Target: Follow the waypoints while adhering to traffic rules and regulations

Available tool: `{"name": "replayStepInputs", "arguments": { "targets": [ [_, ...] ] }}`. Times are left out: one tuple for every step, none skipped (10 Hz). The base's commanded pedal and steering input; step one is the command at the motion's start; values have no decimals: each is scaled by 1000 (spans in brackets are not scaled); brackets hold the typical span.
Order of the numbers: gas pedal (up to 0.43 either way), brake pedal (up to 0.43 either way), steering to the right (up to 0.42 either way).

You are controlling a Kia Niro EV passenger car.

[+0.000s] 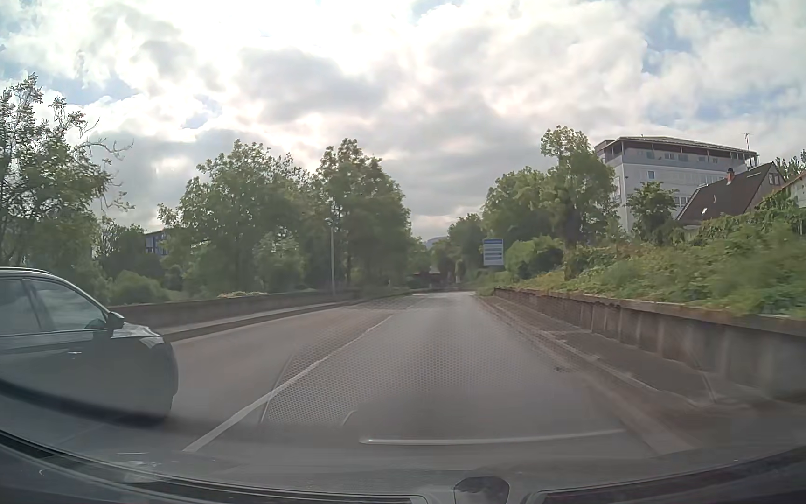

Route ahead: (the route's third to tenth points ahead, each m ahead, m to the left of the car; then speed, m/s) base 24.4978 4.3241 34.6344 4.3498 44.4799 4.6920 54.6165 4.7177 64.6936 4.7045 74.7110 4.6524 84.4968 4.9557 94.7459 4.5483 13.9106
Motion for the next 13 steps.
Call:
{"name": "replayStepInputs", "arguments": {
  "targets": [
    [177, 0, 5],
    [157, 0, 5],
    [157, 0, 5],
    [157, 0, 5],
    [150, 0, 5],
    [138, 0, 5],
    [138, 0, 5],
    [130, 0, 5],
    [130, 0, 5],
    [130, 0, 5],
    [130, 0, 5],
    [118, 0, 5],
    [118, 0, 4]
  ]
}}
